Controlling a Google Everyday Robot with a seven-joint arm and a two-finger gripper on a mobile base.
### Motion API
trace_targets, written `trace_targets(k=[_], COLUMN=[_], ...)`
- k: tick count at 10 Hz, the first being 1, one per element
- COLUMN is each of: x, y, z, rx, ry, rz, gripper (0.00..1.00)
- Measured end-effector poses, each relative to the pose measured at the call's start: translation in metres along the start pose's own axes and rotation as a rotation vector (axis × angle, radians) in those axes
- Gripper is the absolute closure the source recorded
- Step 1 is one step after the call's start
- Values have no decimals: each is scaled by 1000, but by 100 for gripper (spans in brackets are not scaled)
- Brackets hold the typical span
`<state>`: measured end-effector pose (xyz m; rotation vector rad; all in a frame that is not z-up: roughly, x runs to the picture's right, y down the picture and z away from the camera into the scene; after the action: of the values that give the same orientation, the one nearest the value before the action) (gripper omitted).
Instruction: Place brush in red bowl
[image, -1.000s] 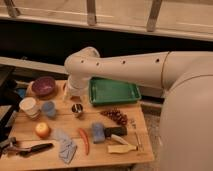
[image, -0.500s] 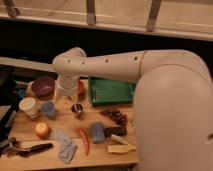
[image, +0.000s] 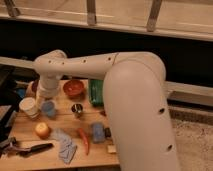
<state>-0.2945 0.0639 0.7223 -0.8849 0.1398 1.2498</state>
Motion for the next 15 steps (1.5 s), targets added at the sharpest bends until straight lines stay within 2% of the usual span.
trace_targets(k=[1,3,7,9,11,12,15], x=[0,8,9,7,4,4,13], y=[23,52,52,59,90,93,118], z=[7,11,10,5,5,8,47], rx=[-23,-59,-61,-55,-63,-71,-148], ry=[5,12,10,-11,-3,4,38], rz=[-52,-130,-135,-171,-233,-246,-297], gripper=[35,35,35,35,35,35,35])
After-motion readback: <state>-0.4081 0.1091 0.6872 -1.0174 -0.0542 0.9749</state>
